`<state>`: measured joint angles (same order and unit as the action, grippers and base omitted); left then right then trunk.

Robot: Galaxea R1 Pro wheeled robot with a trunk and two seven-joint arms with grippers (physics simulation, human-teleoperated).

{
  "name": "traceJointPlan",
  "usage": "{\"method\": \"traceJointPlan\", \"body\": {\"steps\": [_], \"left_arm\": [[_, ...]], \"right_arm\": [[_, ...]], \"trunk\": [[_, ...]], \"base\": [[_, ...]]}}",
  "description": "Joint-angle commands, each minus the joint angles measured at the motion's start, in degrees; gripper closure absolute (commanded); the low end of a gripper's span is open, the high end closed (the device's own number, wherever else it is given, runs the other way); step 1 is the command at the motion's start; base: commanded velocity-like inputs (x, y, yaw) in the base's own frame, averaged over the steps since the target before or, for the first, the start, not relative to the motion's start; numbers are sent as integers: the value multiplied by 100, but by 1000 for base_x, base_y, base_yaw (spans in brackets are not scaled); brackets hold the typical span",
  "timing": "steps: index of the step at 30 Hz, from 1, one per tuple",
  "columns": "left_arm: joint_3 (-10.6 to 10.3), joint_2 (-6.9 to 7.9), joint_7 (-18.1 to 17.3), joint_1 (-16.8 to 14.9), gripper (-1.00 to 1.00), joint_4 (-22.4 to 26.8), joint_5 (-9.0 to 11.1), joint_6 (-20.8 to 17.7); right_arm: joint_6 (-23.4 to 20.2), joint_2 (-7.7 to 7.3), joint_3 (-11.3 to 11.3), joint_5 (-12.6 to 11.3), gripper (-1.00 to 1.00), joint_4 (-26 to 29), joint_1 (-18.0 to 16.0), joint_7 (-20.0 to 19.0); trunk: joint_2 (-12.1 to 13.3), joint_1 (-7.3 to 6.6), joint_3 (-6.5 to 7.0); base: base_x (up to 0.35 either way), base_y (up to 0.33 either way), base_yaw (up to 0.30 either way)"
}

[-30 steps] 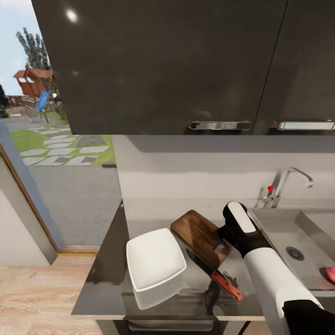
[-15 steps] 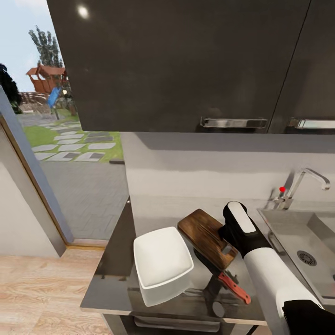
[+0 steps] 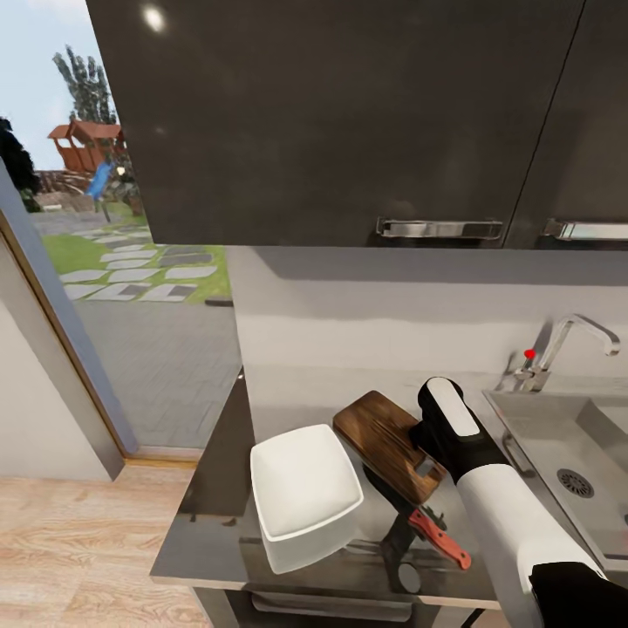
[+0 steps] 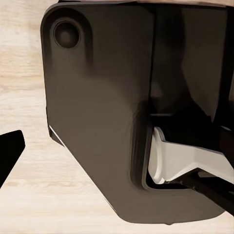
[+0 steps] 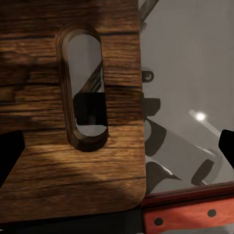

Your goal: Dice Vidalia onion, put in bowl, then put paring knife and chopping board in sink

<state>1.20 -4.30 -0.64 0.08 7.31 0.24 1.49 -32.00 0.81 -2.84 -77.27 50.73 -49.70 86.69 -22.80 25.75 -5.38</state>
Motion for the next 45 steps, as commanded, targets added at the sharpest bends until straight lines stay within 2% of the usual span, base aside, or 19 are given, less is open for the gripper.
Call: {"method": "traceJointPlan", "body": {"steps": [1,15,45], "left_arm": [[12,-1,-7,1,-100,7,2,9],[12,-26,-7,1,-100,7,2,9],[12,-33,9,1,-100,7,2,6]], "right_arm": [[-60,-2,-8,-34,-100,4,-5,41],[-59,-2,-10,-34,-100,7,-5,41],[-60,-2,-8,-34,-100,16,-5,41]], "trunk": [[-12,4,-12],[-12,4,-13],[-12,4,-13]], "base": [[0,0,0],[82,-140,0],[-8,-37,0]]}}
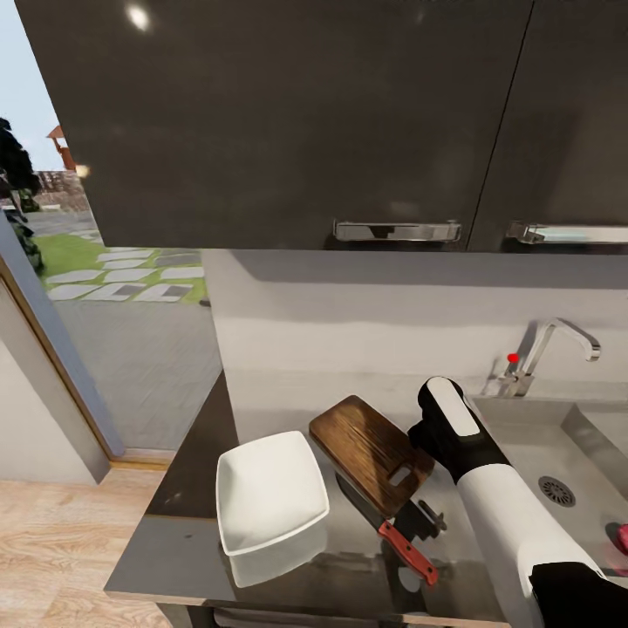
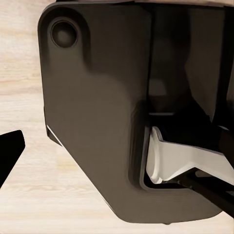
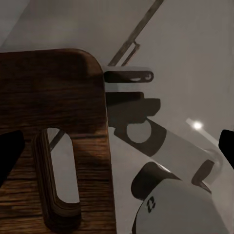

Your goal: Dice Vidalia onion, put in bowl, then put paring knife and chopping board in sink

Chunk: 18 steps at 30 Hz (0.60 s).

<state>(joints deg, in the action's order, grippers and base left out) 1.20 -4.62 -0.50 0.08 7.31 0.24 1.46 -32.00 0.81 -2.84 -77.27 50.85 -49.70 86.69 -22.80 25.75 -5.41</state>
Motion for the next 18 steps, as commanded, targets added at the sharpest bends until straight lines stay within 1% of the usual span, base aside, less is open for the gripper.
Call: {"method": "traceJointPlan", "body": {"steps": [1,11,13,18], "left_arm": [[12,-2,-3,1,-100,10,2,5],[12,-4,-3,1,-100,16,2,3],[12,-36,1,1,-100,16,2,3],[12,-56,1,1,-100,16,4,3]], "right_arm": [[-59,-2,-8,-34,-100,4,-5,41],[-60,-2,-12,-34,-100,4,-5,41],[-60,-2,-14,-34,-100,4,-5,41],[-60,-2,-14,-34,-100,4,-5,41]], "trunk": [[-11,4,-11],[-11,4,-11],[-11,4,-11],[-11,4,-11]], "base": [[-60,33,0],[-10,5,0],[-15,0,0],[-106,0,0]]}}
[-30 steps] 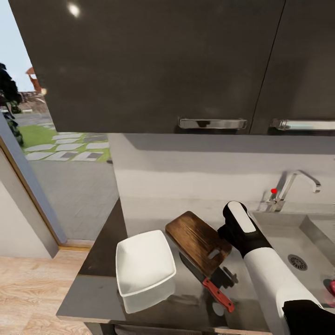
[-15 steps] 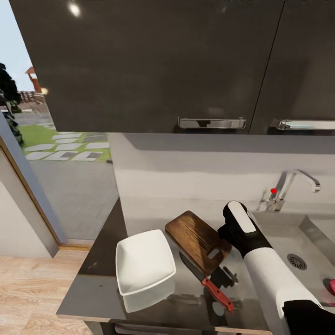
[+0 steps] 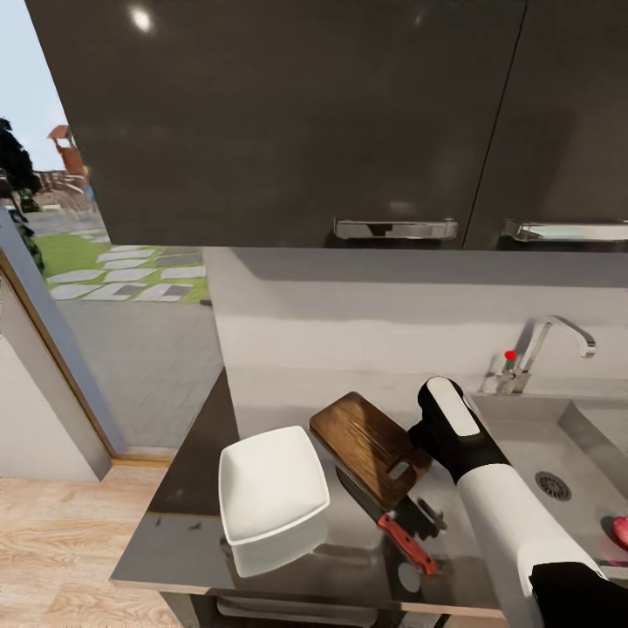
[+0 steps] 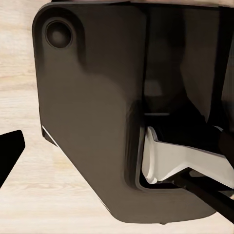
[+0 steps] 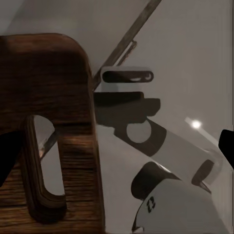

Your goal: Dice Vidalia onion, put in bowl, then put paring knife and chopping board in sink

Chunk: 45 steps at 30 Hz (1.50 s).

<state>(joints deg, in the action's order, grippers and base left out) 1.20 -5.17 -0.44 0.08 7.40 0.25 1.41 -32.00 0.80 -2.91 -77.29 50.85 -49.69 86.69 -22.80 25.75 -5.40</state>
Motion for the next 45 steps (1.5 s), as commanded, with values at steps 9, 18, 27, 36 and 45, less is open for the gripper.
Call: {"method": "traceJointPlan", "body": {"steps": [9,18,27,36,45], "left_arm": [[11,1,-8,1,-100,7,10,9],[11,1,-8,1,-100,7,10,11],[15,-6,-1,1,-100,7,10,9],[11,-1,-8,1,-100,7,10,11],[11,-1,-8,1,-100,7,10,11]], "right_arm": [[-60,-1,-8,-33,-100,4,-5,41],[-61,-1,-8,-33,-100,4,-5,33],[-61,-1,-6,-33,-100,4,-5,33],[-61,-1,-5,-32,-100,4,-6,33],[-61,-1,-3,-33,-100,4,-5,33]], "trunk": [[-12,3,-15],[-12,3,-70],[-12,3,-76],[-12,3,-94],[-12,3,-163]], "base": [[-17,0,0],[0,0,0],[-22,19,0],[-24,22,9],[0,0,67]]}}
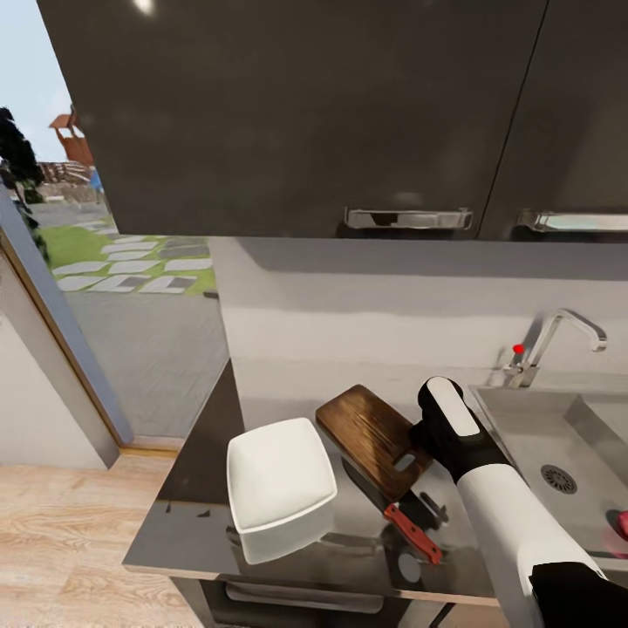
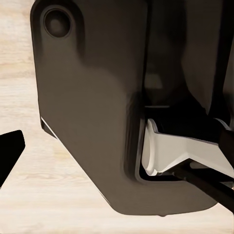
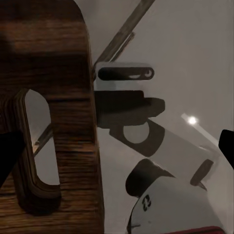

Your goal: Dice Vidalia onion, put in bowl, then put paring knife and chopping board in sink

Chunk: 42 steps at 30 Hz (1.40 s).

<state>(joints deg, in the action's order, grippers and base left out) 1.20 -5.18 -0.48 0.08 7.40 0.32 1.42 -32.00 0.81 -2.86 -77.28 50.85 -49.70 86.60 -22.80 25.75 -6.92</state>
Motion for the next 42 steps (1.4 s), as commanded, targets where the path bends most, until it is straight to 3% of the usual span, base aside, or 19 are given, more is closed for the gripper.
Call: {"method": "traceJointPlan", "body": {"steps": [1,13,42], "left_arm": [[12,-1,-5,1,-100,7,3,10],[12,-1,-6,1,-100,7,3,16],[12,-1,-5,1,-100,7,3,16]], "right_arm": [[-60,-2,-10,-35,-100,4,-5,41],[-60,-2,-13,-34,-100,4,-5,39],[-60,-2,-13,-36,-100,4,-5,41]], "trunk": [[-12,3,-20],[-12,3,-106],[-12,3,-137]], "base": [[0,0,75],[0,0,66],[0,0,19]]}}
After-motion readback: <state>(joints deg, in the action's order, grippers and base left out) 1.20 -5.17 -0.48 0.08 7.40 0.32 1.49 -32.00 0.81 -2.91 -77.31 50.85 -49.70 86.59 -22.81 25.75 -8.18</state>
